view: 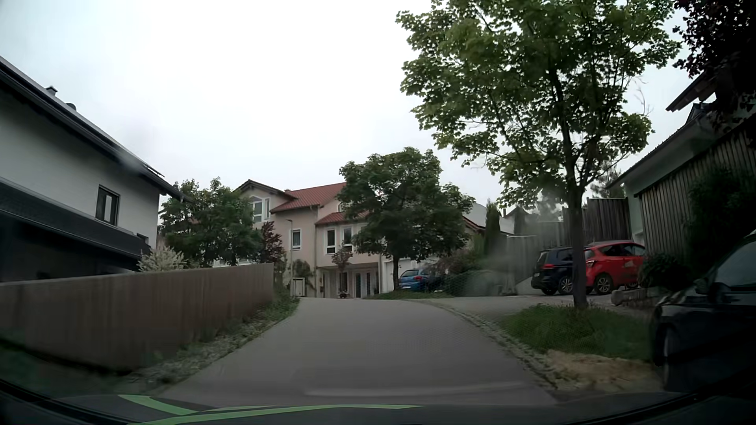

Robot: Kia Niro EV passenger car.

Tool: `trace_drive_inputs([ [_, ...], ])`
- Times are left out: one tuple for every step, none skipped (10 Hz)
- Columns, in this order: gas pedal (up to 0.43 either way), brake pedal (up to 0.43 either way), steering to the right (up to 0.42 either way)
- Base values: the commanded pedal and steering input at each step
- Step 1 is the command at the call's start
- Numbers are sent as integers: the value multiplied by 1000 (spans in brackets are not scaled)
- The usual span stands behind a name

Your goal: Follow the waypoints while adhering to traffic rules and regulations

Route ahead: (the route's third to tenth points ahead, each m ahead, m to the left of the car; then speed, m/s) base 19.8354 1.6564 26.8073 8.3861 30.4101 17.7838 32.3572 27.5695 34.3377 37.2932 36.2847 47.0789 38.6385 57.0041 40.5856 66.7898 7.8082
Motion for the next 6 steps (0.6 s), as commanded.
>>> trace_drive_inputs([
  [197, 0, 49],
  [177, 0, 42],
  [177, 0, 35],
  [169, 0, 23],
  [138, 0, 11],
  [130, 0, 1],
])
